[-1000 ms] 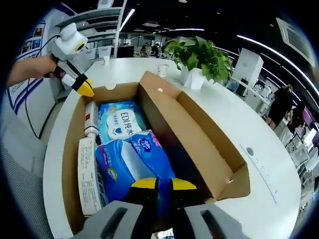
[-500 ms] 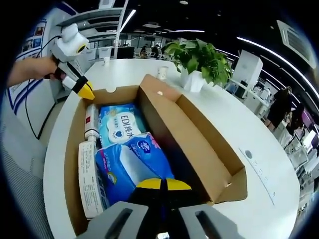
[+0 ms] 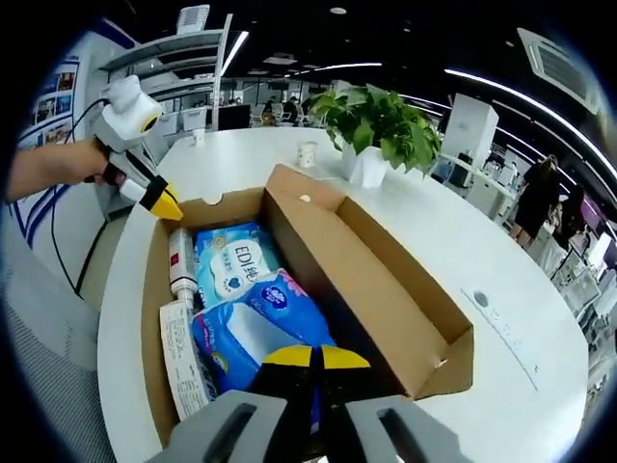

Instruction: Operate the shoe box by opening the lid, removing the specified soft item, and placing it in the target area until the item is outside and the box remains undamaged.

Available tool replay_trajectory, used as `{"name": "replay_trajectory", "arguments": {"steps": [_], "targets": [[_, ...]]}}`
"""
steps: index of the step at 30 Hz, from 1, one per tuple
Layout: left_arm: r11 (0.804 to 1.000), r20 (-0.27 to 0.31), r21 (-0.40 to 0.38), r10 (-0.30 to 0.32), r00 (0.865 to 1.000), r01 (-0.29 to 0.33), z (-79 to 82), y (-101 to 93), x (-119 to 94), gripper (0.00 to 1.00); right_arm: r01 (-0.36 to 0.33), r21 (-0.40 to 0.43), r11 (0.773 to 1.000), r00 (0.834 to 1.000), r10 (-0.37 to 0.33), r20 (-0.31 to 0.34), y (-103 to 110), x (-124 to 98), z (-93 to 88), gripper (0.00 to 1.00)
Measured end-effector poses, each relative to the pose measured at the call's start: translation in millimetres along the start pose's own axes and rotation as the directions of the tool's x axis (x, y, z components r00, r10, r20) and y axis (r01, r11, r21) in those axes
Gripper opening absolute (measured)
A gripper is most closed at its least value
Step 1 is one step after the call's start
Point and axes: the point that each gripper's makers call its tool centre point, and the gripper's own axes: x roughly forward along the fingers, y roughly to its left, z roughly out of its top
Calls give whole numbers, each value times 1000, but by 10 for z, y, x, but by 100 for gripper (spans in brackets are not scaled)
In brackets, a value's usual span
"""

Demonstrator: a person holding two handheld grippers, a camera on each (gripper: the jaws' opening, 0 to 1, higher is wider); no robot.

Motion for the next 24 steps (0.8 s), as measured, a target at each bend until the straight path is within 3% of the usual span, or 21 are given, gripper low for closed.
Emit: {"name": "replay_trajectory", "arguments": {"steps": [24], "targets": [[1000,2,-8,-2,1000,2,-2,2,-6,2,3,-28,1000,997,-1,72,65,-104,344,0]]}}
